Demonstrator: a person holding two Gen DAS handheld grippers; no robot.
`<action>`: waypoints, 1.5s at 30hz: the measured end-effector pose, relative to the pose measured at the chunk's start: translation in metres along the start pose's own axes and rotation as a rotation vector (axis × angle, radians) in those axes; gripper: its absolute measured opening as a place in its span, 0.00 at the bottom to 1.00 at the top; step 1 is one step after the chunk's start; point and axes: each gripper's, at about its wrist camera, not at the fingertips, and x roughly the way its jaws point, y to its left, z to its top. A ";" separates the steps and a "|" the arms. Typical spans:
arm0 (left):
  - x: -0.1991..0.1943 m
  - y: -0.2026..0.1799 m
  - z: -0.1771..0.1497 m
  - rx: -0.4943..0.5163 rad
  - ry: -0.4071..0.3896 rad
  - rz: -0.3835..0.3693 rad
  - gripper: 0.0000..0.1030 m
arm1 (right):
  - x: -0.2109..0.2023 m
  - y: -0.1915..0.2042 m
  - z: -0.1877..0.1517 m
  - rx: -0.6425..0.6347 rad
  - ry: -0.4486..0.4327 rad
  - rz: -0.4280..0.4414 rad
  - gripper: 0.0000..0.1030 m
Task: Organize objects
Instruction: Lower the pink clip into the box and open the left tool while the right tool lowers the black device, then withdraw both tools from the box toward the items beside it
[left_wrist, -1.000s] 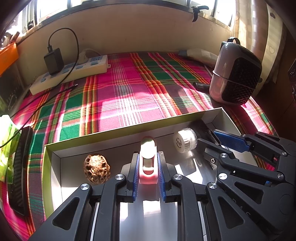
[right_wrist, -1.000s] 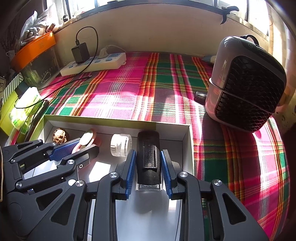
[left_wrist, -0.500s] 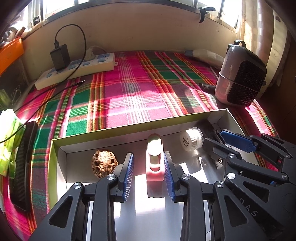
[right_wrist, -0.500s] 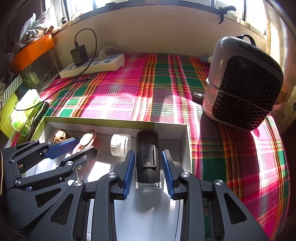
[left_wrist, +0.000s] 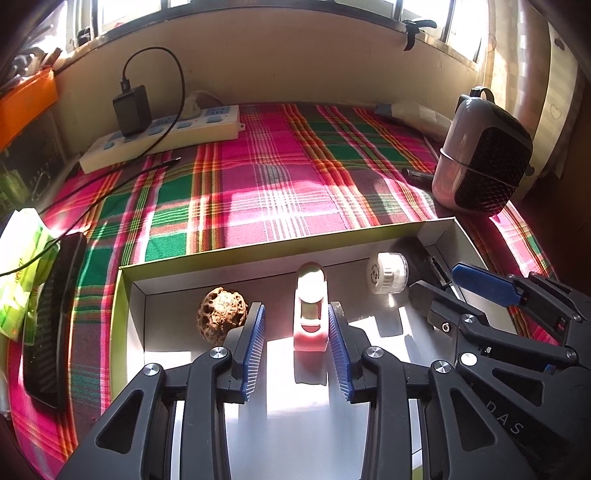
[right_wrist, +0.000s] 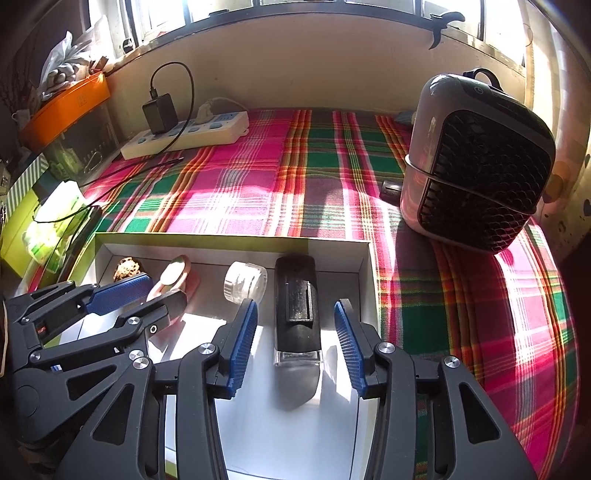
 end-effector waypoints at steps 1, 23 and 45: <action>-0.002 0.000 0.000 0.000 -0.003 0.002 0.32 | -0.001 0.000 -0.001 0.002 -0.003 0.003 0.46; -0.071 0.005 -0.038 0.003 -0.127 -0.024 0.32 | -0.059 -0.004 -0.033 0.017 -0.105 0.040 0.49; -0.100 -0.003 -0.101 0.098 -0.108 -0.120 0.32 | -0.103 -0.037 -0.099 0.081 -0.139 0.018 0.49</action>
